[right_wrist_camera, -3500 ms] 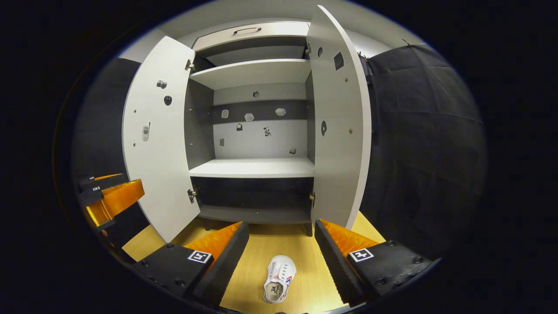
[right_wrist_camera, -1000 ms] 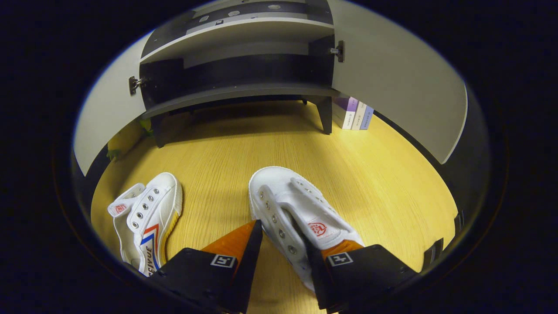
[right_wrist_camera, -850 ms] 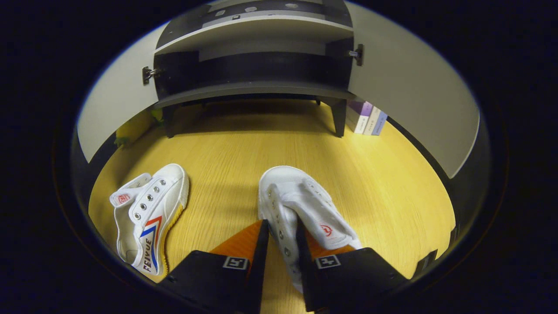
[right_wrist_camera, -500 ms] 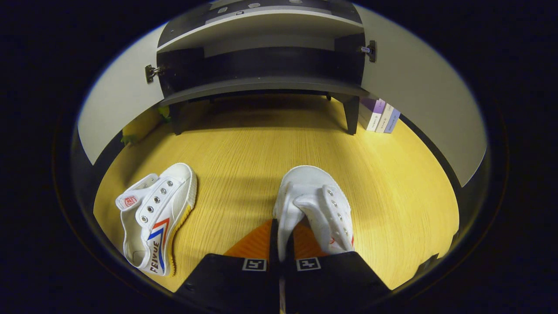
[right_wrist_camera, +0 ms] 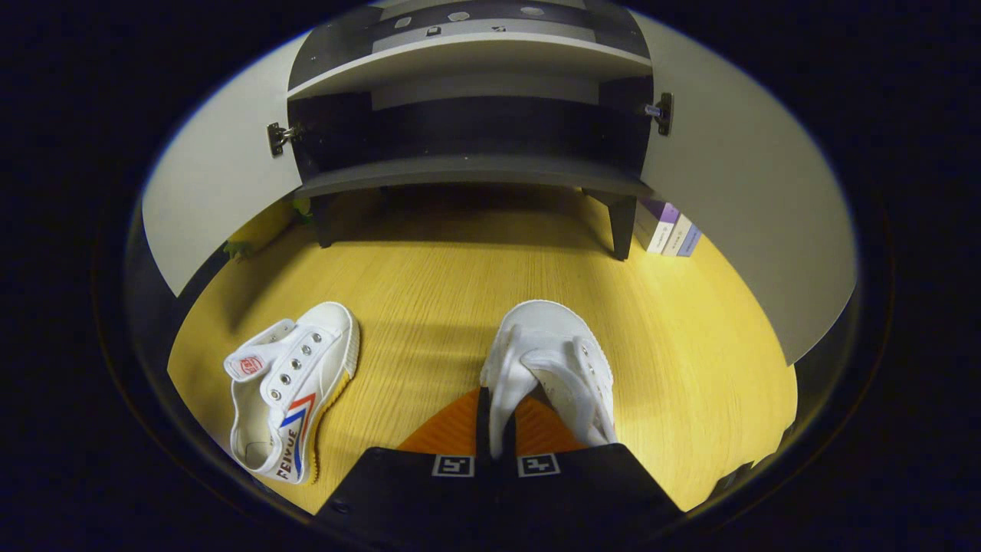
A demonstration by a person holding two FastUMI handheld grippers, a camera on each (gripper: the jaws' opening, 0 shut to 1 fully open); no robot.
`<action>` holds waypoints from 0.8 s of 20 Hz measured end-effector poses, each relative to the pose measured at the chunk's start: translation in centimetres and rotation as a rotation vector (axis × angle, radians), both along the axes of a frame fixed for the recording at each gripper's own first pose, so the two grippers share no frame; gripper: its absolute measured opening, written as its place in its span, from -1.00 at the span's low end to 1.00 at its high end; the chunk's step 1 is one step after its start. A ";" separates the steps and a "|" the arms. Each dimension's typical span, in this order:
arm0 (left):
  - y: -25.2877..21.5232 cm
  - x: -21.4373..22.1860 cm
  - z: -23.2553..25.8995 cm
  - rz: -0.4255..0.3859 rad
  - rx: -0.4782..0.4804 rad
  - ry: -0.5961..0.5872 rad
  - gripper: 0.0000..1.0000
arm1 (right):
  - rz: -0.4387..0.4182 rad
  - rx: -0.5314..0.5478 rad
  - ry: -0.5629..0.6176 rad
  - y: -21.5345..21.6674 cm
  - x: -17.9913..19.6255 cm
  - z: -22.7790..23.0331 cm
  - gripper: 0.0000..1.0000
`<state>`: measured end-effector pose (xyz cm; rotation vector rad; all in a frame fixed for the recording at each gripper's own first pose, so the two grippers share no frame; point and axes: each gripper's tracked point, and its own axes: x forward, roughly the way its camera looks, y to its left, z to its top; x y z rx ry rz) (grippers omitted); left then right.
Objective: Grab one shoe with the right hand and put it into the shoe cabinet, grab the other shoe with the left hand and put it into the shoe cabinet; then close the right door with the right hand and the left door with the left hand.
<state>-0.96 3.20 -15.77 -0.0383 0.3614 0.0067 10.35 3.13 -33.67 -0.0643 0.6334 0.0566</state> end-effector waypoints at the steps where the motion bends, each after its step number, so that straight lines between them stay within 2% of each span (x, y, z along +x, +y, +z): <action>1: 0.1 0.2 0.2 -0.001 0.002 -0.007 0.91 | 0.009 -0.004 -0.020 0.2 0.1 1.3 -0.89; 9: 0.9 1.5 2.1 0.002 0.026 -0.074 0.91 | 0.069 -0.023 -0.174 1.6 3.2 14.3 -0.89; 12: 1.0 2.0 2.3 -0.004 0.018 -0.089 0.91 | 0.059 0.007 -0.223 2.3 4.9 19.3 -0.89; 16: 1.4 2.4 2.5 0.000 0.023 -0.103 0.91 | 0.107 0.018 -0.300 4.0 7.1 26.1 -0.89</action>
